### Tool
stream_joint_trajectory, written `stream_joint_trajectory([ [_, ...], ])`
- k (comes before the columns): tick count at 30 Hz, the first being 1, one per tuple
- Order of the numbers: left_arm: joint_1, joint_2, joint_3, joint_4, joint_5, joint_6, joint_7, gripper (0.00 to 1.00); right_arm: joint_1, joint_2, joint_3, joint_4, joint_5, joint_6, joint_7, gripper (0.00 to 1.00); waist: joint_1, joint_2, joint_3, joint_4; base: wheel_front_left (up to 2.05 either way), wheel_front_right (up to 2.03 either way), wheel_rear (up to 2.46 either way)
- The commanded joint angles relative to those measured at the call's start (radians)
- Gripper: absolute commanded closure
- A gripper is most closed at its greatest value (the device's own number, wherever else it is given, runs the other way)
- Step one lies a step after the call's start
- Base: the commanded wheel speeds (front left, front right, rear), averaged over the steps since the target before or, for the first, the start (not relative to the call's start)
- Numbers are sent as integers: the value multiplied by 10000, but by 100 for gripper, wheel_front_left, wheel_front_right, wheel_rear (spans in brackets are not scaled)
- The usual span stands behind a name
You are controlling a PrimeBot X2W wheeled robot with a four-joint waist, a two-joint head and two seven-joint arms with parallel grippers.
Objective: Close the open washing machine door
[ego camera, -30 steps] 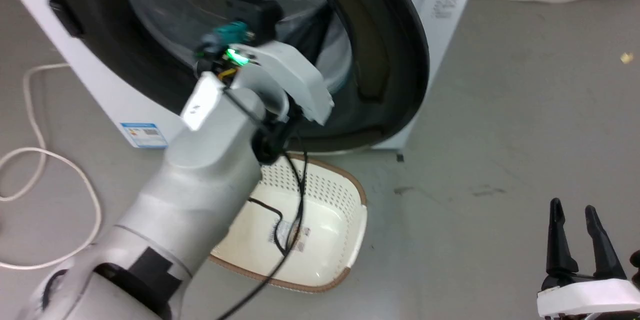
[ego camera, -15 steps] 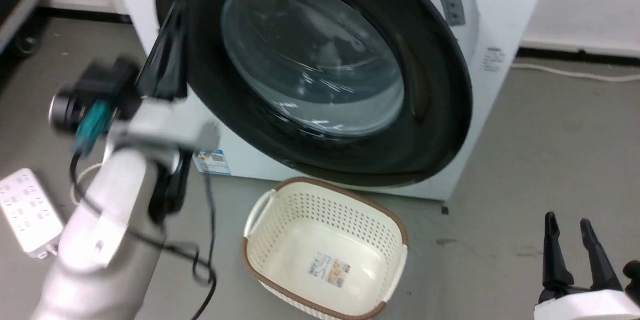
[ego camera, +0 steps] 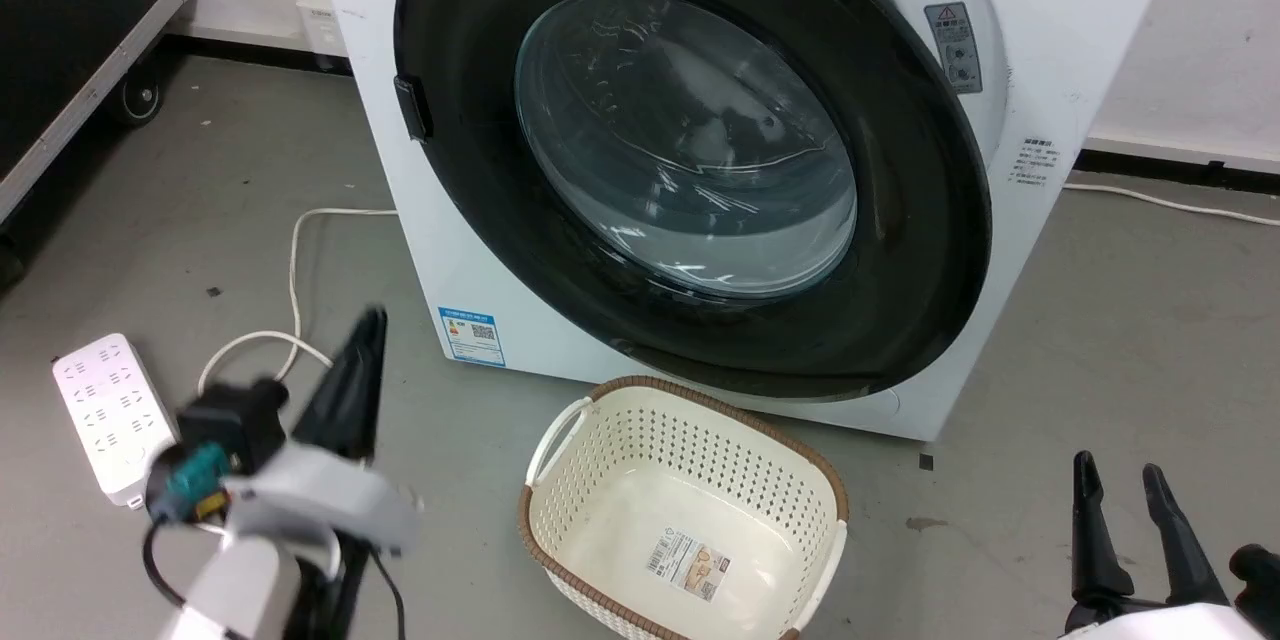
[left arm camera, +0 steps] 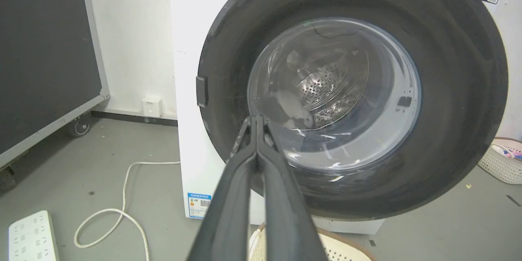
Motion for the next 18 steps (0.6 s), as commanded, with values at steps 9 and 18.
stream_joint_trajectory([
  [9, 1450, -674, 342, -26, -302, 175, -43, 0, 245, -8, 240, 1, 57, 10, -44, 0, 1, 0, 13, -92, 0, 0, 0],
  [18, 1682, -878, 583, -190, 246, 156, -43, 0, -311, -8, 394, -311, -1326, 10, -44, 100, 1, 0, 74, -182, 0, 0, 0],
])
